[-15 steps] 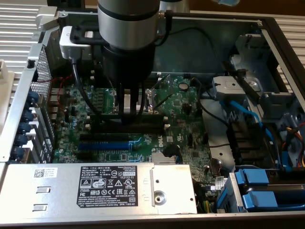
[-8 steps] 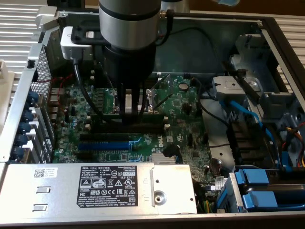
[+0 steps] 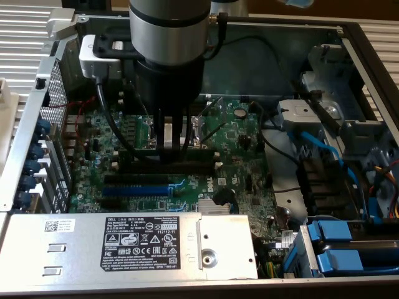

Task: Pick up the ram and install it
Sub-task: 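Insert the ram into the slot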

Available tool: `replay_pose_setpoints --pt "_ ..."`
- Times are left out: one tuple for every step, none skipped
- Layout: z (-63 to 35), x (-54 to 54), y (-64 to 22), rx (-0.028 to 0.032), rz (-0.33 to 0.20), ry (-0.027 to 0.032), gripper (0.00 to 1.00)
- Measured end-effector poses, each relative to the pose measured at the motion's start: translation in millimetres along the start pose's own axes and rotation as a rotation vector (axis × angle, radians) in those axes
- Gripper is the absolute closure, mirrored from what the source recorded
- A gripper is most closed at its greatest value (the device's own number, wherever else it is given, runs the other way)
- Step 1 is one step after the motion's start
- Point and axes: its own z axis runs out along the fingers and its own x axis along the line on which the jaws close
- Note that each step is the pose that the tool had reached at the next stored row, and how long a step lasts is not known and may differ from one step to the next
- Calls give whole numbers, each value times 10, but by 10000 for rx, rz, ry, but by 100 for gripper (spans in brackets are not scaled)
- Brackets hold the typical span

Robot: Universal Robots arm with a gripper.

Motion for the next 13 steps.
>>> replay_pose_setpoints --pt "0 1 0 1 8 0 85" --pt "0 2 0 1 20 0 85" --pt "0 4 0 1 35 0 85" --pt "0 5 0 2 50 -1 85" --pt "0 6 0 3 62 0 85" --pt "0 6 0 3 67 0 85" --pt "0 6 -1 3 70 0 85" --pt "0 6 -3 3 72 0 85" --pt "0 7 -4 3 74 0 85" --pt "0 7 -4 4 80 0 85" --pt "0 7 -4 5 87 -1 85" --pt "0 7 -4 5 94 -1 85" --pt "0 7 -4 5 105 -1 85"
